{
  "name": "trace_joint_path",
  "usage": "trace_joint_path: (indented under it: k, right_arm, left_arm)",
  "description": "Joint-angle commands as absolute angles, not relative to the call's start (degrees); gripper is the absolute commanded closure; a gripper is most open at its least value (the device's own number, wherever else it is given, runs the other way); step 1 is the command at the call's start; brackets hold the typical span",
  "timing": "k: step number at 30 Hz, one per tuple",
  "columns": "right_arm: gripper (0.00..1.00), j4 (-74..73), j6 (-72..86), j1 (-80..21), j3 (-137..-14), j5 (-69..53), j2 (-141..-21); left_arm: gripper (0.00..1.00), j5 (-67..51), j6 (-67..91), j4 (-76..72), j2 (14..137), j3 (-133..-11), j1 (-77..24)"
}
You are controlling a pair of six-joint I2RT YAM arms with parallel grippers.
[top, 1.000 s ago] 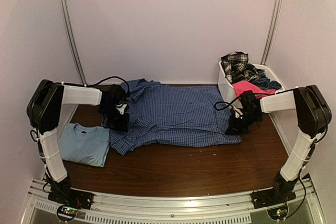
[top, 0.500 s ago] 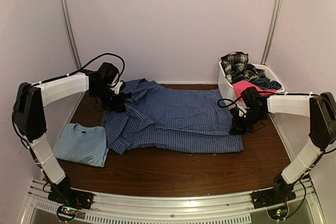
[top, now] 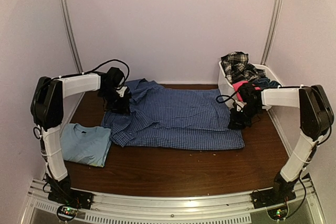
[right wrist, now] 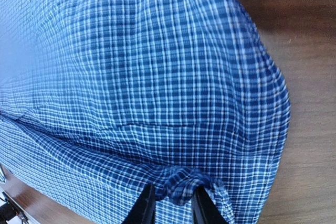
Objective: Fold and stack the mixed laundry pile
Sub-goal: Fold the flattened shirt at the center of the board, then adjust the 1/3-folded shirt at the center of the board.
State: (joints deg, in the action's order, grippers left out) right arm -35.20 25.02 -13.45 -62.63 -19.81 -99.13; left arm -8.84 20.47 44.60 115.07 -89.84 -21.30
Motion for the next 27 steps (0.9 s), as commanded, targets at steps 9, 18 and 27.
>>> trace_joint_path:
  k: [9, 18, 27]
  right_arm:
    - [0.54, -40.9, 22.8, -13.4, -63.6, -20.7, -86.5]
    - [0.66, -29.5, 29.1, -22.2, -55.7, -29.0, -91.2]
    - [0.68, -30.1, 28.6, -21.4, -48.8, -24.9, -96.6]
  left_arm:
    - [0.47, -15.3, 16.5, 44.8, 93.9, -74.4, -21.2]
    - [0.53, -18.8, 21.1, 36.6, 97.3, -66.4, -28.7]
    - [0.58, -13.1, 22.0, 37.2, 100.3, -56.5, -26.7]
